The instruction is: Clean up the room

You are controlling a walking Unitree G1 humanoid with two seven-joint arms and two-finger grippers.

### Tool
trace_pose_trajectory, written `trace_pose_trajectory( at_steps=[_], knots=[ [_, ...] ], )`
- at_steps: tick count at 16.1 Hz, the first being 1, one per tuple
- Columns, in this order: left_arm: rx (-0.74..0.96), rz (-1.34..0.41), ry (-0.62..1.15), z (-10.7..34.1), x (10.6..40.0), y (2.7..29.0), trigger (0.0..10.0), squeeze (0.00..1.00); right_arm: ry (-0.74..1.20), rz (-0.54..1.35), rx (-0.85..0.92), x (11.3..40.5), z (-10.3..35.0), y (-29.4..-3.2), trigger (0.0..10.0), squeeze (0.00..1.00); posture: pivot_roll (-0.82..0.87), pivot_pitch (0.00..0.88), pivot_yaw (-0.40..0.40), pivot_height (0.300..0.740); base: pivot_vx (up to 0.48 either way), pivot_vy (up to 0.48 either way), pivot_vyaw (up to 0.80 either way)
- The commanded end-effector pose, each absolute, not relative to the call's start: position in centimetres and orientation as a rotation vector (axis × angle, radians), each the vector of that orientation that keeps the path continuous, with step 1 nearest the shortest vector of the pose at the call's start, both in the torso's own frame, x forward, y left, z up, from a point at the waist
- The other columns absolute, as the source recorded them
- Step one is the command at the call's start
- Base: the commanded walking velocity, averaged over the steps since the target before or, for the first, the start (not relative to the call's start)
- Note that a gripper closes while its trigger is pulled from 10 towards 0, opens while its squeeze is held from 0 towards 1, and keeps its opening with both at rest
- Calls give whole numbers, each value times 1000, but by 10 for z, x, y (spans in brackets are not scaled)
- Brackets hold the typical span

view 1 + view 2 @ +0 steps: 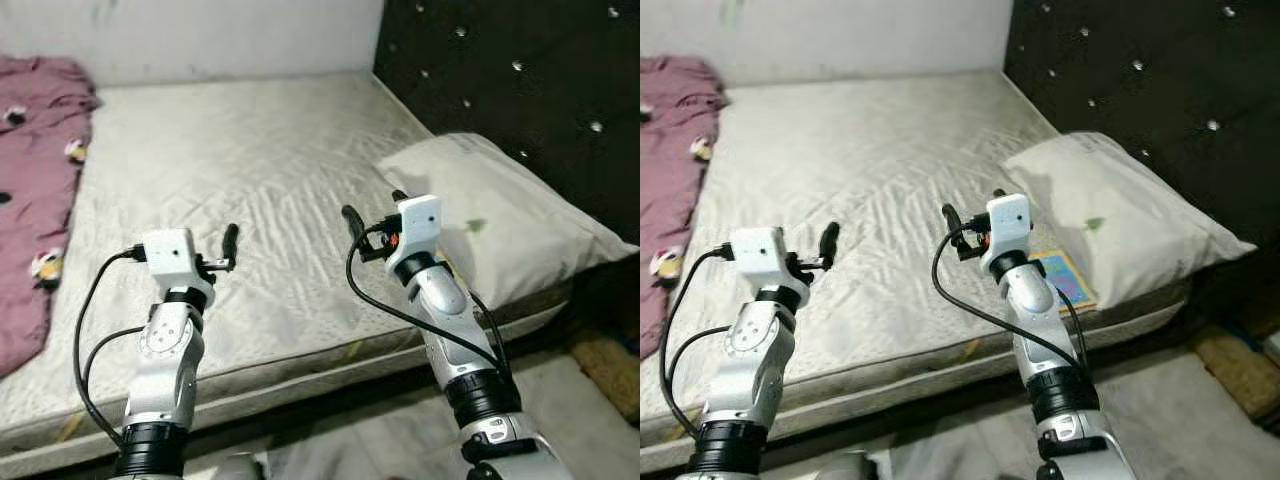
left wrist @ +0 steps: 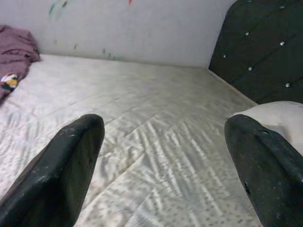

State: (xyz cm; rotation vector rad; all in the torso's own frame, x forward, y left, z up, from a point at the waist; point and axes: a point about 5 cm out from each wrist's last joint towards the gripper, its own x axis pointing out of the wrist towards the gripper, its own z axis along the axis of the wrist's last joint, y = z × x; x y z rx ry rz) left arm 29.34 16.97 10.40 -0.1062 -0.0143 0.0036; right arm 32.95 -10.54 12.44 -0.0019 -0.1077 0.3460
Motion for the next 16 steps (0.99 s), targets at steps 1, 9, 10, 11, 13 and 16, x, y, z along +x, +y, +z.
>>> trace_pose_trajectory(
  at_steps=[1, 9, 10, 11, 13, 16],
  knots=[
    [-97, 10, -15, 106, 294, 174, 10000, 0, -114, 351, 1, 330, 127, -102, 10000, 0, -52, 0, -32, 740, 0, 476, 0],
    [-105, -8, -23, 107, 295, 172, 10000, 0, -98, 336, -15, 332, 125, -104, 10000, 0, -51, 0, -35, 740, 0, 474, 0],
    [-106, -8, -23, 107, 295, 172, 10000, 0, -97, 336, -16, 332, 125, -104, 10000, 0, -51, 0, -35, 740, 0, 472, 0],
    [-107, -10, -25, 107, 295, 171, 10000, 0, -96, 337, -17, 332, 124, -104, 10000, 0, -51, 0, -36, 740, 0, 472, 0],
    [-109, -13, -25, 106, 294, 170, 10000, 0, -94, 338, -20, 332, 124, -104, 10000, 0, -52, 0, -37, 740, 0, 471, 0],
    [-112, -20, -46, 108, 294, 170, 10000, 0, -91, 341, -23, 332, 123, -104, 10000, 0, -53, 0, -38, 740, 0, 425, 0]
  ],
)
